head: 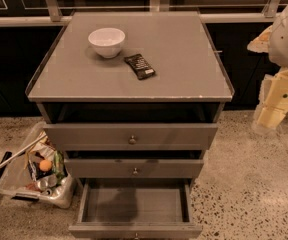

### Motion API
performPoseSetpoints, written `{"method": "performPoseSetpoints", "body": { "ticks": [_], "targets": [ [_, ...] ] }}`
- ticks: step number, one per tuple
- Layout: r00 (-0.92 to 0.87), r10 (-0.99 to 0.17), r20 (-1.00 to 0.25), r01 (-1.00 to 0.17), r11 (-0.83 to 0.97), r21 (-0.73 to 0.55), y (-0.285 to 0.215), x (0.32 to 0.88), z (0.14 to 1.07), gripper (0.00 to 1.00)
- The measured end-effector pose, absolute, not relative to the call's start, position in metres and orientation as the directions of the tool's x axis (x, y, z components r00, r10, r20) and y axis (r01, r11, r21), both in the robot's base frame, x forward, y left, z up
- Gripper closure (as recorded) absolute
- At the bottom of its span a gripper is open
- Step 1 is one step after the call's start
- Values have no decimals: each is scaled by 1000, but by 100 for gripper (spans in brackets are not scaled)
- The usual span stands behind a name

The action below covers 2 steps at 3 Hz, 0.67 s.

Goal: Close bottom drawer

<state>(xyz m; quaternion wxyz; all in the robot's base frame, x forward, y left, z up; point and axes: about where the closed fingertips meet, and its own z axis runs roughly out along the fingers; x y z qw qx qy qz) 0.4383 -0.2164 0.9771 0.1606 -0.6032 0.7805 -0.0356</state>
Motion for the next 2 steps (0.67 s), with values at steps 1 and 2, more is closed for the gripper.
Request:
{"method": "performPoseSetpoints", "body": {
  "ticks": [1,2],
  "targets": [
    [-221,-953,-208,-930,270,-249,-216,438,977,0],
    [-193,-950,-247,-940,251,-231,-219,430,965,0]
  ]
}}
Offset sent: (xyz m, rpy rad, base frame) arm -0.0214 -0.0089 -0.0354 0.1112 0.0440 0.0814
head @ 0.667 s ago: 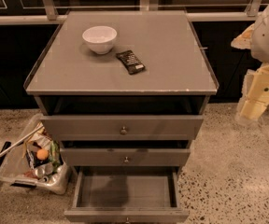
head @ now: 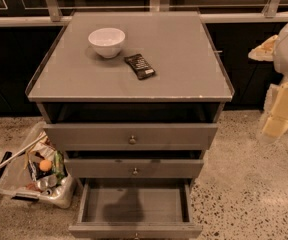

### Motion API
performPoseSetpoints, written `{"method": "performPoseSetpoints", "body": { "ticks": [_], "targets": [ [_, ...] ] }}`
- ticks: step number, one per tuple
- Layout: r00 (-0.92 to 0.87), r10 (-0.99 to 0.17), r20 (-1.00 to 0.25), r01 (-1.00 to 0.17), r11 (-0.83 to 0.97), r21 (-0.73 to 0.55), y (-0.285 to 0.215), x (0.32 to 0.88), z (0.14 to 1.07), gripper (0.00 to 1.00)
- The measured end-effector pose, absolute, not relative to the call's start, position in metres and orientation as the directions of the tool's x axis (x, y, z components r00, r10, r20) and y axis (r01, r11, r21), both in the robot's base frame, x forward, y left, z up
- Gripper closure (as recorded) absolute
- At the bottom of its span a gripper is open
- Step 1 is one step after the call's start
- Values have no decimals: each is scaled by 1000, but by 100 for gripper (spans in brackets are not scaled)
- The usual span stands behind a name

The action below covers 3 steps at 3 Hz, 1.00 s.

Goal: Close bottom drawer

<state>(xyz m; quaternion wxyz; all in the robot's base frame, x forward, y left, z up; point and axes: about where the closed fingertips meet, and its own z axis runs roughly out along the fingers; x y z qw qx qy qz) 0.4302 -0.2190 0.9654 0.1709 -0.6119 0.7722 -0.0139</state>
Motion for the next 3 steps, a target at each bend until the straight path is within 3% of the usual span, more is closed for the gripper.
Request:
{"method": "performPoseSetpoints", "body": {
  "ticks": [1,3],
  "targets": [
    [-121,-935,-334,-957,199,-210,-209,407,936,0],
    [-1,-868,-497,-973,115,-198,-146,366,848,42]
  ]
}}
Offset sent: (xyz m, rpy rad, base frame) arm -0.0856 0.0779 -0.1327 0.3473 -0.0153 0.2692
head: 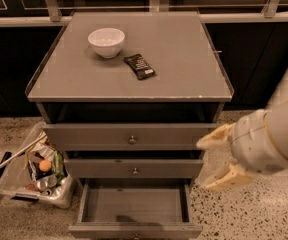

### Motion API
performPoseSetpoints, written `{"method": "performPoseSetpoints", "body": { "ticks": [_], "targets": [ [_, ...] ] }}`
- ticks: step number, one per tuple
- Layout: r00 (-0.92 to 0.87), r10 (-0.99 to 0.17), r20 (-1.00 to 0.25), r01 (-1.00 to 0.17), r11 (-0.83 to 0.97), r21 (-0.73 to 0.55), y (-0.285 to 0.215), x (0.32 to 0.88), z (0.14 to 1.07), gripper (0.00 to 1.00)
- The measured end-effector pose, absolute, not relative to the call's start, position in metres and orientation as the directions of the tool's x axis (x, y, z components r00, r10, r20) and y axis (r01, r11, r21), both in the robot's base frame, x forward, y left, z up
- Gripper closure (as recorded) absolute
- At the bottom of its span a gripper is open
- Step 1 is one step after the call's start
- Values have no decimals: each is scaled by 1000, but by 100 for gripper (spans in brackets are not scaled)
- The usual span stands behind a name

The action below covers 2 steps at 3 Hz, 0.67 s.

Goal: Close bottom drawer

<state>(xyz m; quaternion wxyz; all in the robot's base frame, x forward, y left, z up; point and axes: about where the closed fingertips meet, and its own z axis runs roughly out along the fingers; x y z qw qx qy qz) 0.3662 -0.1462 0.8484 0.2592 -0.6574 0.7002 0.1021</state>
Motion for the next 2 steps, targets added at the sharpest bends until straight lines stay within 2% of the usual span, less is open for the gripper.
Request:
{"method": "performPoseSetpoints", "body": {
  "ticks": [2],
  "targets": [
    [-5,-867,-499,-975,115,-189,-143,363,837,89]
  ]
}}
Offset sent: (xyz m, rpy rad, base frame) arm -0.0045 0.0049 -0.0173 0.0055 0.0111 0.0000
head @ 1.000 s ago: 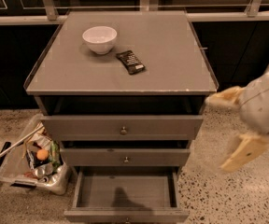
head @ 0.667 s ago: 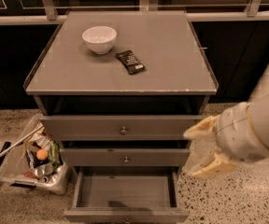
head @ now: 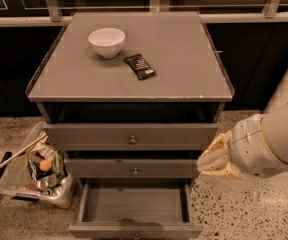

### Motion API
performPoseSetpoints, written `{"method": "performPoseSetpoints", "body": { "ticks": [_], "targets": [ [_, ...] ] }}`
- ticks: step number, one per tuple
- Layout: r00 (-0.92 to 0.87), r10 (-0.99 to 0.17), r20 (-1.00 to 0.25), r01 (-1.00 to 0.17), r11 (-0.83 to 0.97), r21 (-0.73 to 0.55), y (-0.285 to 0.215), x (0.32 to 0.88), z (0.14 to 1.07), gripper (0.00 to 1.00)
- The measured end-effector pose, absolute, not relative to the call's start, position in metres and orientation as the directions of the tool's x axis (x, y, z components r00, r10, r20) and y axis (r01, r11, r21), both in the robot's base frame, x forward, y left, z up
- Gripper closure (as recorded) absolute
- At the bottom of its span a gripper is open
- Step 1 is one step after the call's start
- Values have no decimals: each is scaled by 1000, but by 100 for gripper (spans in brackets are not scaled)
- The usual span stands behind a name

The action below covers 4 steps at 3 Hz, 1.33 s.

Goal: Close bottom drawer

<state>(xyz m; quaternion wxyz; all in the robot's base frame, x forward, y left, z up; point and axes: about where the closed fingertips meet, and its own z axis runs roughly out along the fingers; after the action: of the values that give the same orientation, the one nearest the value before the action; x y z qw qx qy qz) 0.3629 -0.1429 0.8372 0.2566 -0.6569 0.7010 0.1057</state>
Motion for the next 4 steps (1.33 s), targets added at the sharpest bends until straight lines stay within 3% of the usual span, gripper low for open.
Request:
{"method": "performPoseSetpoints", "body": {
  "ticks": [1,2,4],
  "targets": [
    [-68,-851,-521,-982,150,-116,-137,362,803,100],
    [-152,-814,-561,-982,190,-9,-121,360,742,100],
    [-202,-802,-563,-964,264,-30,-122,369,636,100]
  ]
}}
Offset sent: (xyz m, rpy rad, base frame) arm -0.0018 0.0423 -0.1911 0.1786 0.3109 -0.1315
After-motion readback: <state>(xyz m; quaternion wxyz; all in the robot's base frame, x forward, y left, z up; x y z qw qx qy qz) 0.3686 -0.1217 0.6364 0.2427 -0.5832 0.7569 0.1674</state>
